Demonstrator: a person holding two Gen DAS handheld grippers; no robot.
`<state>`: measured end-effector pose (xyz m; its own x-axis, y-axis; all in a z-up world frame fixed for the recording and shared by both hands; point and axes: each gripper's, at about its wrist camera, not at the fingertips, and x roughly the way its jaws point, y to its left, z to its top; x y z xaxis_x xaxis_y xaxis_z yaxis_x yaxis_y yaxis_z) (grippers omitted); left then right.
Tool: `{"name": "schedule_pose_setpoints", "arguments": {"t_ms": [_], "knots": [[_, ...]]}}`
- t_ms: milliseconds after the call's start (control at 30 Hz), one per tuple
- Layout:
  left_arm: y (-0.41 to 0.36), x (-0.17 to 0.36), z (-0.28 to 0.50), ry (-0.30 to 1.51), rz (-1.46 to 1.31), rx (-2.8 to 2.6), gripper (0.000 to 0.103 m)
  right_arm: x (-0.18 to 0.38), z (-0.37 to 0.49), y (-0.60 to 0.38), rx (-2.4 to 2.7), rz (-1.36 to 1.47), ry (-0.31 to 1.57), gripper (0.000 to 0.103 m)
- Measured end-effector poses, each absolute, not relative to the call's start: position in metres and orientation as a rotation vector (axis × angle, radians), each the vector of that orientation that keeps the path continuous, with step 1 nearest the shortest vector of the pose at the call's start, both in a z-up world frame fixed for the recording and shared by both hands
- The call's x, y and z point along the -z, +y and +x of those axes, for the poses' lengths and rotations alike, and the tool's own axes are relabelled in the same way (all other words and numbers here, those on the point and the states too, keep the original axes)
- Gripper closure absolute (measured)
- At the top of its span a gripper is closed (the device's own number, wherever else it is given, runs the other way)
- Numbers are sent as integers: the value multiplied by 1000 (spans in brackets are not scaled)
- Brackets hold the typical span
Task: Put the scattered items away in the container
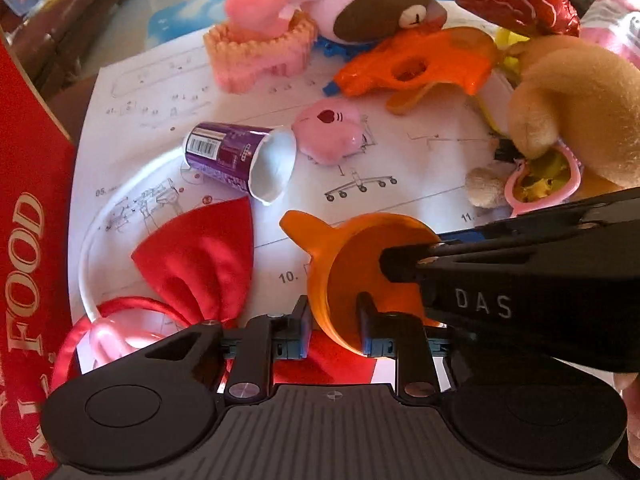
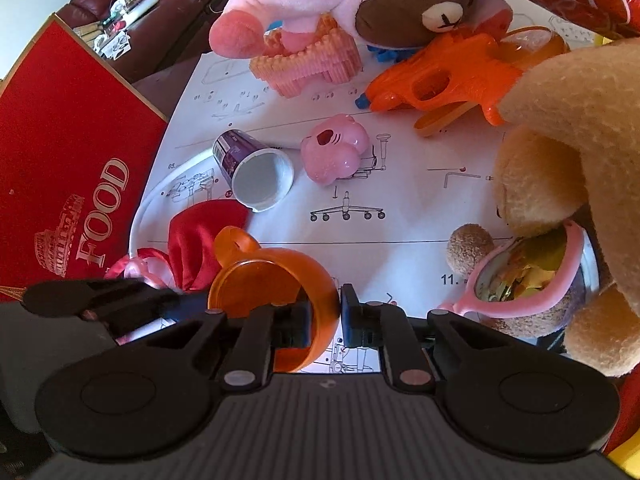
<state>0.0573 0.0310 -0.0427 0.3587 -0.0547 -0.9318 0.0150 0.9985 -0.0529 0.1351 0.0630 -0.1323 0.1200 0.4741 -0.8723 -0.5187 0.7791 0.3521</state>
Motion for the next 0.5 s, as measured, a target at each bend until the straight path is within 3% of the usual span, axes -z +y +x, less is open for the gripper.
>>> {"name": "schedule_pose_setpoints", "arguments": {"t_ms": [500], "knots": [[43,45,52,1181,-89,78,81,137,135,72,-722,-74,1289,86]]}}
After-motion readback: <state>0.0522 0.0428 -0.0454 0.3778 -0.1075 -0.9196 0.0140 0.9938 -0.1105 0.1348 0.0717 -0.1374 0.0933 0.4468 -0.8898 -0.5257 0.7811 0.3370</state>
